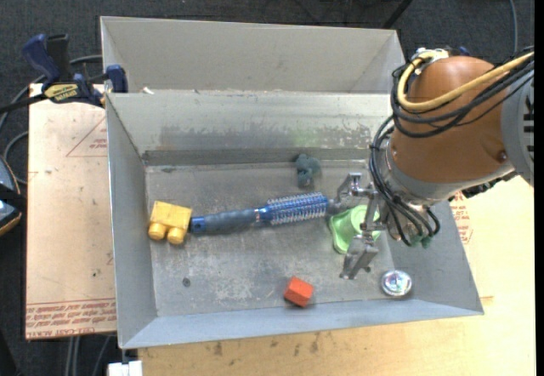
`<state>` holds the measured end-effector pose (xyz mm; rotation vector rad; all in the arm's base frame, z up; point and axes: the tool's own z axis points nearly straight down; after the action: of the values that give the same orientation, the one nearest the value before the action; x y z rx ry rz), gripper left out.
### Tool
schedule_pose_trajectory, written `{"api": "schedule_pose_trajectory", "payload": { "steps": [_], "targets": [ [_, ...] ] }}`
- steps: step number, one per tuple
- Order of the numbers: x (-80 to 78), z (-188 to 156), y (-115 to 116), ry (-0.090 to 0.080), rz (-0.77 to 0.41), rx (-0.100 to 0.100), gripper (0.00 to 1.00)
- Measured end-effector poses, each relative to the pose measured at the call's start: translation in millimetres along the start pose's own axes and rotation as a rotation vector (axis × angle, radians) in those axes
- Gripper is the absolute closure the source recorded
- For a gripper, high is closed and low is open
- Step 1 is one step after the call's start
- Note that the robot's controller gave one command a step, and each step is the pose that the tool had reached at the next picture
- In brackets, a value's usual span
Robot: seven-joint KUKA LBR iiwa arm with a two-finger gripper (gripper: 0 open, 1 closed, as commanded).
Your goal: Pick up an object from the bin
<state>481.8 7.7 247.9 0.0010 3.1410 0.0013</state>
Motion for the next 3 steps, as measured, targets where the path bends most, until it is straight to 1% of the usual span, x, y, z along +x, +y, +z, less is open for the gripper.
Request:
{"api": "schedule_pose_trajectory", "payload": {
  "steps": [1,2,3],
  "targets": [
    [-74.1,95,51,0.003,0.029,-0.002,0.00],
    [-129.0,175,19,-0.003,-0.084,-0.004,0.00],
    [-130.8,170,19,-0.011,-0.085,-0.002,1.00]
  ]
}}
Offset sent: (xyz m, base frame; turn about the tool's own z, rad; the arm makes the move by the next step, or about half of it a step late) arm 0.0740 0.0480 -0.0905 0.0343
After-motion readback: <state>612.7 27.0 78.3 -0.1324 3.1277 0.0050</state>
